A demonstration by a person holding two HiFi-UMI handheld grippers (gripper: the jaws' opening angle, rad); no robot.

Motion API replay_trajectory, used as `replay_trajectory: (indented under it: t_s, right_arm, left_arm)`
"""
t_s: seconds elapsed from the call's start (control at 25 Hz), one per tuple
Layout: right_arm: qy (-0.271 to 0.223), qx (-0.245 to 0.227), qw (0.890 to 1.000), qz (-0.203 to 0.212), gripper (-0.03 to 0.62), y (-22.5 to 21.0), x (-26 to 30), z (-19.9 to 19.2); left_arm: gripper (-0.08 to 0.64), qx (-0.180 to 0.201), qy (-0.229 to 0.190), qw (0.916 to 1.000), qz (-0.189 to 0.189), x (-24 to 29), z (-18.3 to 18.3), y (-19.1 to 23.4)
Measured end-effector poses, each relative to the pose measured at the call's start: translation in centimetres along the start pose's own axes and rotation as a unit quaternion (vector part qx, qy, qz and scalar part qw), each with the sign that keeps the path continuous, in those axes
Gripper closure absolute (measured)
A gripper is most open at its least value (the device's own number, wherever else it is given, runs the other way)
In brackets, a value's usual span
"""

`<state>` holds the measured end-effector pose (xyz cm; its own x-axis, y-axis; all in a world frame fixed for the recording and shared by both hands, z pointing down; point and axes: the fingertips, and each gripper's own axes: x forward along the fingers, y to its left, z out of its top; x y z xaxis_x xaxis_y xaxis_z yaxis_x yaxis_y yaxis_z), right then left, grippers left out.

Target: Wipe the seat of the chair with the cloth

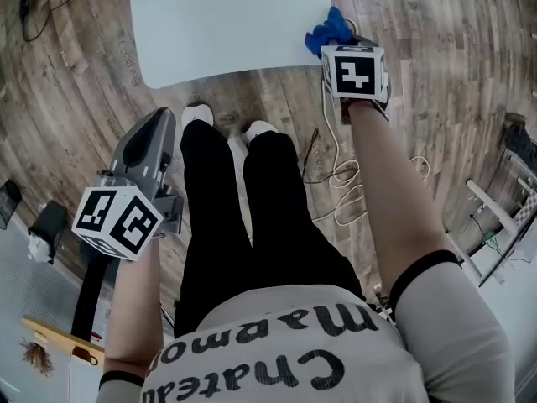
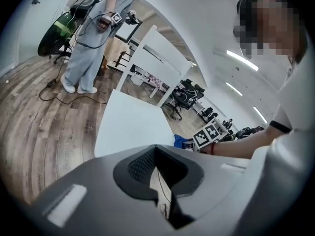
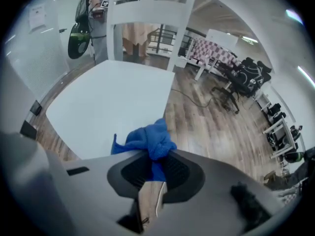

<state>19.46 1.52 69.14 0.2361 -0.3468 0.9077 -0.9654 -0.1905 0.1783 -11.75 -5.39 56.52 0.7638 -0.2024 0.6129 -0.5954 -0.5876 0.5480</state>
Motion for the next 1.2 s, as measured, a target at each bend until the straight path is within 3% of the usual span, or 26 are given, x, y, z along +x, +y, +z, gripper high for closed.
replay_trajectory:
  t_s: [0.08,0.2,0.32,0.48,0.6,0.72,0.8,0.92,1.04,1.2]
  right_arm:
    - [-0.041,-0.001,0.999,0.000,0.529,0.4,-2.0,1.5]
    - [-0.129,-0.063,0.989,0.038,0.529,5.5,-6.3,4.7]
    - [-0.196,-0.072,0.973,0.103,0.529,12.3,-10.4,8.0]
    - [-0.264,-0.070,0.938,0.212,0.528,21.9,-15.1,12.8]
    - [-0.259,-0.088,0.919,0.284,0.528,27.0,-15.5,14.1]
    - [-0.182,-0.076,0.893,0.404,0.528,31.2,-13.1,12.8]
    - [-0.126,-0.056,0.882,0.451,0.529,32.9,-10.8,11.9]
    - [-0.082,-0.093,0.902,0.414,0.528,34.2,-6.5,11.0]
    - [-0.056,-0.155,0.913,0.373,0.528,36.0,-3.9,9.9]
    - [-0.077,-0.171,0.926,0.327,0.531,36.3,-3.1,9.5]
  left_arm:
    - [0.554,-0.006,0.008,0.9999,-0.005,-0.2,-0.1,-0.2]
    - [0.554,0.009,0.028,0.9994,-0.021,-0.6,-1.0,-0.5]
    - [0.555,0.022,0.037,0.9985,-0.034,-0.9,-1.2,-0.2]
    - [0.555,-0.007,0.011,0.9998,-0.016,-2.4,0.2,2.4]
    - [0.554,-0.012,-0.005,0.9998,-0.014,-3.7,1.0,4.2]
    - [0.554,-0.017,-0.009,0.9998,-0.001,-5.0,1.0,6.3]
    - [0.554,-0.024,-0.011,0.9996,0.010,-5.9,0.8,7.6]
    - [0.554,-0.032,-0.003,0.9994,0.016,-6.9,0.2,9.4]
    - [0.554,-0.032,0.013,0.9994,0.009,-6.9,-0.5,10.6]
    - [0.555,-0.026,0.037,0.9987,-0.023,-6.0,-1.7,8.7]
